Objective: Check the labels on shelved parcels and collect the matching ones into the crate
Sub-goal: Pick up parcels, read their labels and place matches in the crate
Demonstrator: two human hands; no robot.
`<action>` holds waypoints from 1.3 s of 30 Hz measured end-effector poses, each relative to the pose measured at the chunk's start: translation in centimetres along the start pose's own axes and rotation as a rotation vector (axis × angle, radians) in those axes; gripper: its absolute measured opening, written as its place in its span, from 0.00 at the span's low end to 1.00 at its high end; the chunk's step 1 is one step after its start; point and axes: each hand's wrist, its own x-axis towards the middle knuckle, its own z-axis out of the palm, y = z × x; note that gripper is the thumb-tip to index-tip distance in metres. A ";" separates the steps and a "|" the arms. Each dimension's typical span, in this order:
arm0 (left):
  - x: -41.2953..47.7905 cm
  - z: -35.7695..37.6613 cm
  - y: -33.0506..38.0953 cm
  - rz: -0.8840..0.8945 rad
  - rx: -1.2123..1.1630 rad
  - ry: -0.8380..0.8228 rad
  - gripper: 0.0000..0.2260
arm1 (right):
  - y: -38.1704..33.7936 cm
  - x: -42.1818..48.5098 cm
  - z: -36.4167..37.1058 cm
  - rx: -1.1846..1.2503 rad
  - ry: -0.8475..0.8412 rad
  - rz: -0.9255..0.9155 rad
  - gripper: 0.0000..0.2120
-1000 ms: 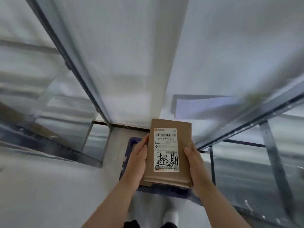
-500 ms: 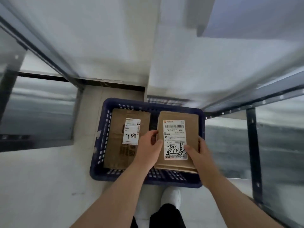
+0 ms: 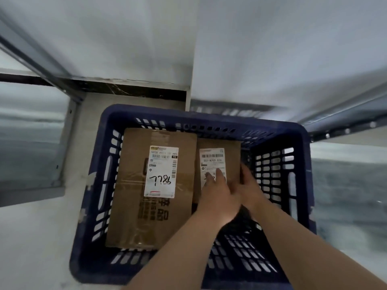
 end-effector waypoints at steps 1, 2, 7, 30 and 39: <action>0.2 0.4 0.1 -0.016 0.009 -0.022 0.36 | -0.3 0.3 0.5 0.009 -0.016 -0.002 0.31; 0.7 0.7 -0.1 -0.019 0.006 -0.027 0.36 | -0.4 0.6 0.8 0.008 -0.022 -0.005 0.30; 1.0 0.1 -1.3 0.007 -0.066 -0.018 0.34 | -0.9 0.9 1.1 -0.127 -0.005 -0.027 0.40; -50.8 -21.6 26.4 0.621 -0.563 0.360 0.13 | -33.2 -57.5 -10.9 0.184 0.288 -0.644 0.14; -77.1 -17.5 39.6 1.271 -0.466 0.094 0.16 | -35.5 -87.8 -19.3 0.352 0.674 -1.090 0.14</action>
